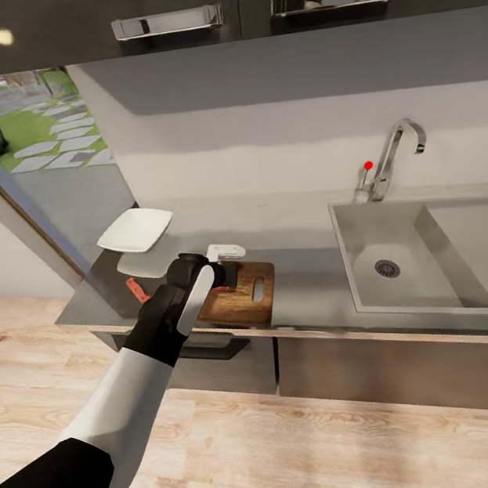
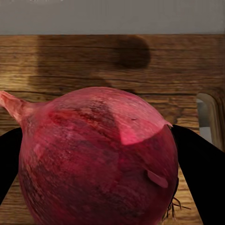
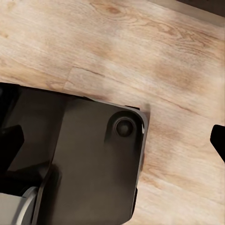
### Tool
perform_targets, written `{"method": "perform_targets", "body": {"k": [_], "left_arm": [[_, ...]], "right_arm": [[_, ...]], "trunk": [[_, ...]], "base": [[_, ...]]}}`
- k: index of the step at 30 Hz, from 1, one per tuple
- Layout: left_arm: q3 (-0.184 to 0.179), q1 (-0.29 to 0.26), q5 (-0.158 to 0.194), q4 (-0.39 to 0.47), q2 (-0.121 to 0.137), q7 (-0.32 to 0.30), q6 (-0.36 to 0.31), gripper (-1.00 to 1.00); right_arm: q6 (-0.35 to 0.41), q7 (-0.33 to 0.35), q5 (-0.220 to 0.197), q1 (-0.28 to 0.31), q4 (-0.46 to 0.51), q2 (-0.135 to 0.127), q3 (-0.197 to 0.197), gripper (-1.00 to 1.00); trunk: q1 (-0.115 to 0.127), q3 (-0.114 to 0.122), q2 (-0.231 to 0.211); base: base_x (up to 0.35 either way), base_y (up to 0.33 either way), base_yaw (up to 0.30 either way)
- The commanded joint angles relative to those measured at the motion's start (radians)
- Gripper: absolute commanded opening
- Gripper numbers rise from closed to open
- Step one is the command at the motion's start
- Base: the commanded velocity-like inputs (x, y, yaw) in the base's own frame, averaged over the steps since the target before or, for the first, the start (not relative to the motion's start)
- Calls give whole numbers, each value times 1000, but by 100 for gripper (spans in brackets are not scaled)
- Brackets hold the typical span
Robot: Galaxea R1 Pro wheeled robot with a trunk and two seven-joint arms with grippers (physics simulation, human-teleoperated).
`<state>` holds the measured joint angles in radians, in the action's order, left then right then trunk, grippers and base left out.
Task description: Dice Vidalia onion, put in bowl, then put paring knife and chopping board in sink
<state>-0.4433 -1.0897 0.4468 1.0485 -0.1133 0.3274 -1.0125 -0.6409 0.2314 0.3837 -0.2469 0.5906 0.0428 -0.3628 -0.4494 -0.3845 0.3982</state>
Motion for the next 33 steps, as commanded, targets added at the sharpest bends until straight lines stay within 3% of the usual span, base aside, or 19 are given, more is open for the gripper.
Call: {"method": "perform_targets", "body": {"k": [1,33], "left_arm": [[-2,-1,10,1,0,10,-3,-100],[-2,-1,10,1,1,10,-2,-100]], "right_arm": [[-2,9,4,0,2,2,-8,100],[-2,9,4,0,3,2,-8,100]], "trunk": [[-1,-2,2],[-1,-33,2]], "base": [[2,-3,0],[0,0,0]]}}
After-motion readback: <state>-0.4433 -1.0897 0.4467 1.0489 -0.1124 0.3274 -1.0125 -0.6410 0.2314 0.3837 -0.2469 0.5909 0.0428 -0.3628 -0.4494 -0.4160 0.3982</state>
